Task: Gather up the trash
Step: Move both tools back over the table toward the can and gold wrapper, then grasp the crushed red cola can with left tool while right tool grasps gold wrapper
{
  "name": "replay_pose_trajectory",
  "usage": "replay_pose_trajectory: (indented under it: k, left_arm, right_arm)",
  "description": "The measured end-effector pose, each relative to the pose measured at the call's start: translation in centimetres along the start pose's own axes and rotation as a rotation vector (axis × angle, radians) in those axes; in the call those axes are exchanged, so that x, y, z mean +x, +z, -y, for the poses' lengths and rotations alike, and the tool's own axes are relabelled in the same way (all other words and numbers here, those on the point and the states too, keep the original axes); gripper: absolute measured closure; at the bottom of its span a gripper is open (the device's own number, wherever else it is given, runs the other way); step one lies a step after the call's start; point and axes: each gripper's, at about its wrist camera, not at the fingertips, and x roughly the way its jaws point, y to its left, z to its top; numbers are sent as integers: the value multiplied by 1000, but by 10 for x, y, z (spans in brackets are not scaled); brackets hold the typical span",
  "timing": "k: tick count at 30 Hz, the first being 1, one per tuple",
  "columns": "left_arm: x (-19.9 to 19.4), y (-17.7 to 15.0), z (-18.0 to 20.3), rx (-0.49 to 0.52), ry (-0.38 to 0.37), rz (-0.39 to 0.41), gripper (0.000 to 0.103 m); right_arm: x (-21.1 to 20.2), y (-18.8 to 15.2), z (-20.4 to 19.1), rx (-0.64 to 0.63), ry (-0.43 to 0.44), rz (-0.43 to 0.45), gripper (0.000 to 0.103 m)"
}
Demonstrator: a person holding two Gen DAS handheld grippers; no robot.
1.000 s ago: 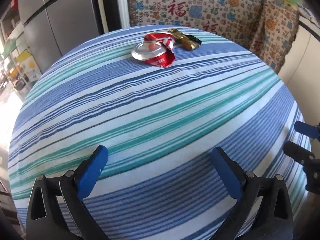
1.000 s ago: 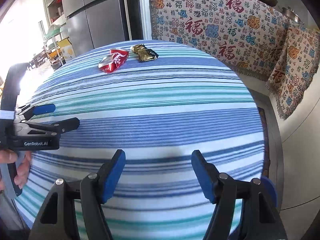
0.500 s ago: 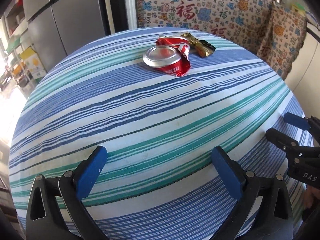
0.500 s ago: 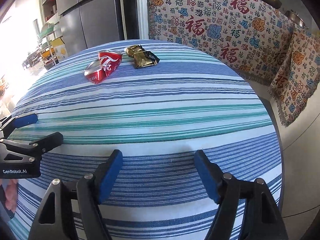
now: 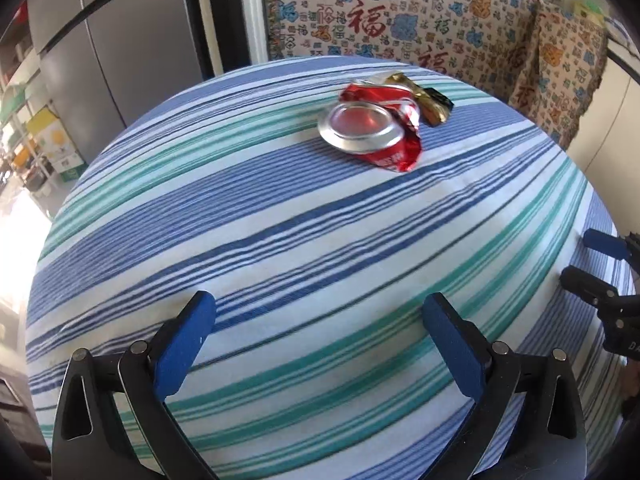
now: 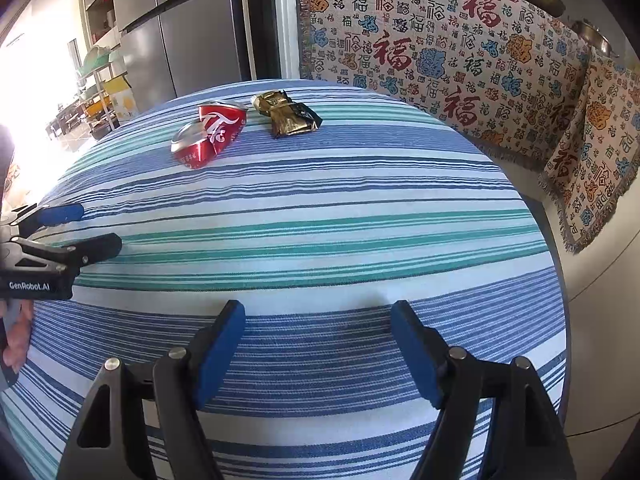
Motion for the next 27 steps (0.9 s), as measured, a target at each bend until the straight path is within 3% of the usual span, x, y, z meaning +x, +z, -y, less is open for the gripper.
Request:
replay_pose_trajectory:
  k: [6, 12, 15, 19, 20, 23, 27]
  left_arm:
    - [-3, -1, -1, -25, 32, 14, 1]
    - [-16, 39, 30, 45, -57, 112, 1]
    - [10, 75, 53, 63, -79, 73, 1]
    - [62, 106, 69, 57, 4, -1, 1]
    - [70, 110, 70, 55, 25, -6, 4]
    - [70, 111, 68, 75, 39, 35, 31]
    - [43, 88, 54, 100, -39, 70, 32]
  right_arm:
    - [21, 24, -18, -39, 17, -2, 25]
    - [11, 12, -10, -2, -16, 1, 25]
    - [11, 11, -10, -4, -27, 0, 25]
    - [12, 11, -10, 0, -21, 0, 25]
    - [12, 12, -10, -2, -24, 0, 25]
    - [13, 12, -9, -2, -24, 0, 25]
    - [14, 11, -11, 2, -22, 0, 24]
